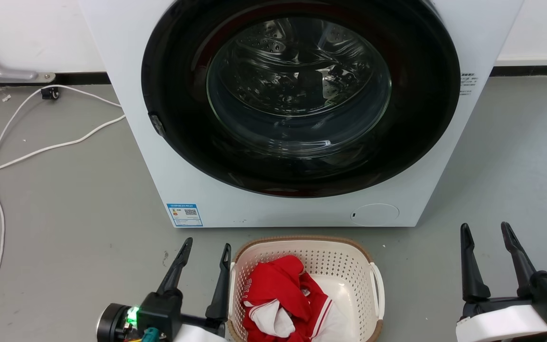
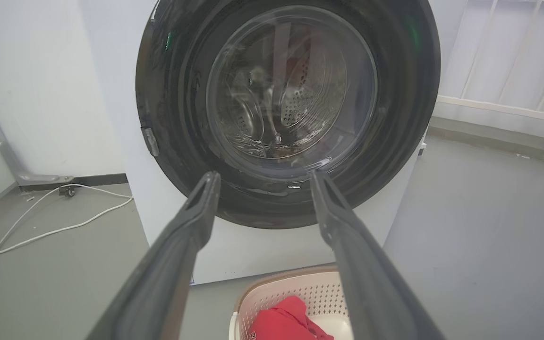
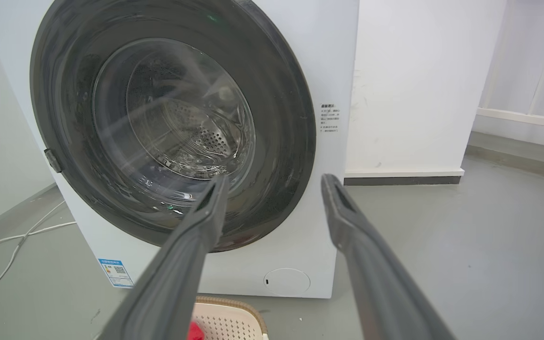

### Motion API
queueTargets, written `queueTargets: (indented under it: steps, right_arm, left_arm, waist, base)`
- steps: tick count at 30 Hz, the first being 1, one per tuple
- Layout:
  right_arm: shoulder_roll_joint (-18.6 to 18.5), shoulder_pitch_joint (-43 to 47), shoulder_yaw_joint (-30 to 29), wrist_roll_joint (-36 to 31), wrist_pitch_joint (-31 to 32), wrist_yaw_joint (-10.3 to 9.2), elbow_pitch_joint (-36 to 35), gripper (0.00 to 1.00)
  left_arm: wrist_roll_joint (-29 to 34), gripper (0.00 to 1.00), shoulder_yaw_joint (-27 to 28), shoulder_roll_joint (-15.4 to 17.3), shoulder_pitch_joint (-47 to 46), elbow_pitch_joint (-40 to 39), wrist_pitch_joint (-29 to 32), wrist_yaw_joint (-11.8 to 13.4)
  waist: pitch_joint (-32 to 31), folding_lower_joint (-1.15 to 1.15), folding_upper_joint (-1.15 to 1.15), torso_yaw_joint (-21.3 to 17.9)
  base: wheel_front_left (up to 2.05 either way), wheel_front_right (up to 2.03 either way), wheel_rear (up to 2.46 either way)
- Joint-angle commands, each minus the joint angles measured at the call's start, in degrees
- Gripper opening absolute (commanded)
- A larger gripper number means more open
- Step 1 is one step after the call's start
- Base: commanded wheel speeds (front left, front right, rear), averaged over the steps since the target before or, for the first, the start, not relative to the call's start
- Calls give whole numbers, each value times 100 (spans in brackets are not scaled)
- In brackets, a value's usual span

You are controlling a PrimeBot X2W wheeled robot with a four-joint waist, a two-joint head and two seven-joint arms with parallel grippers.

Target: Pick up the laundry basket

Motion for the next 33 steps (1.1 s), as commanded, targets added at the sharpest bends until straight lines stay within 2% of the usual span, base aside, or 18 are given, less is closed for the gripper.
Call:
queueTargets:
  steps: [1,5,26,33]
  right_arm:
    - [-1,20,12,-107,-39,-2,-32,100]
    - [-1,35,26,-251,-76,-2,-53,100]
    - [-1,-3,56,-166,-68,-2,31,100]
    - [-1,-191,107,-182,-67,-2,113,100]
  left_arm:
    - [147,100,-11,-20,44,4,-47,-31]
    - [364,100,2,-46,64,26,-88,-39]
    - [317,100,151,-130,67,109,-76,-126]
    - [330,100,232,-134,-154,252,-75,-174]
  waist:
    - [-1,0,0,-2]
    - [-4,0,0,-6]
    - [9,0,0,7]
    - [385,0,0,-45]
  base:
    - [0,0,0]
    - [0,0,0]
    - [0,0,0]
    - [0,0,0]
